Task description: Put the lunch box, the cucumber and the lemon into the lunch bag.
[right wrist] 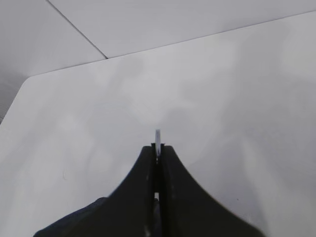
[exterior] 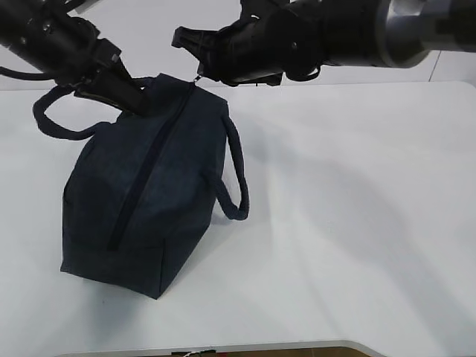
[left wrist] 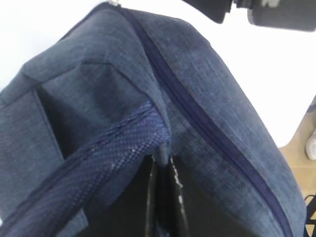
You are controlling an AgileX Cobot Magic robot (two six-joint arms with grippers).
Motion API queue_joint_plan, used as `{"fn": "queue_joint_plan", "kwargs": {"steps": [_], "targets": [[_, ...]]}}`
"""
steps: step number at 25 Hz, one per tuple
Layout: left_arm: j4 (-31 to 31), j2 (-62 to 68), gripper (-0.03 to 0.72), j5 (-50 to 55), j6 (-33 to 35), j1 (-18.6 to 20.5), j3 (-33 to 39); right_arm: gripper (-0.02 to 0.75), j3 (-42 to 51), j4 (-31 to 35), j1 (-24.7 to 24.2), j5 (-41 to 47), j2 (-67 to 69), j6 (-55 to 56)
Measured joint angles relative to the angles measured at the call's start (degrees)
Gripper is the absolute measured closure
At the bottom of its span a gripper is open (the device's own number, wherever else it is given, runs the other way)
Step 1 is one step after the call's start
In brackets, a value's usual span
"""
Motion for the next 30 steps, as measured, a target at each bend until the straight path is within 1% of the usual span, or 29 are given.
{"fn": "queue_joint_plan", "kwargs": {"steps": [4, 9, 14, 16, 24, 30], "targets": [[0.0, 0.0, 0.695, -0.7, -0.1, 0.0, -0.2, 0.733, 0.0, 0.8, -1.4, 0.8, 0.0, 0.0], [0.1, 0.0, 0.695, -0.7, -0.1, -0.1, -0.2, 0.733, 0.0, 3.0, -1.6, 1.0, 0.2, 0.2], [1.2, -0.9, 0.696, -0.5, -0.1, -0.1, -0.2, 0.733, -0.1, 8.9, -1.9, 2.1, 0.2, 0.2], [1.7, -1.0, 0.696, -0.4, -0.1, -0.2, -0.2, 0.733, -0.3, 9.9, -1.9, 2.5, 0.2, 0.2], [2.3, -1.1, 0.696, -0.1, -0.1, -0.4, -0.2, 0.733, -1.0, 10.7, -1.9, 2.0, 2.1, 0.2], [2.9, -1.4, 0.696, 0.1, -0.1, -0.4, -0.2, 0.733, -5.7, 10.8, -2.1, 2.3, 6.3, 0.2]]}}
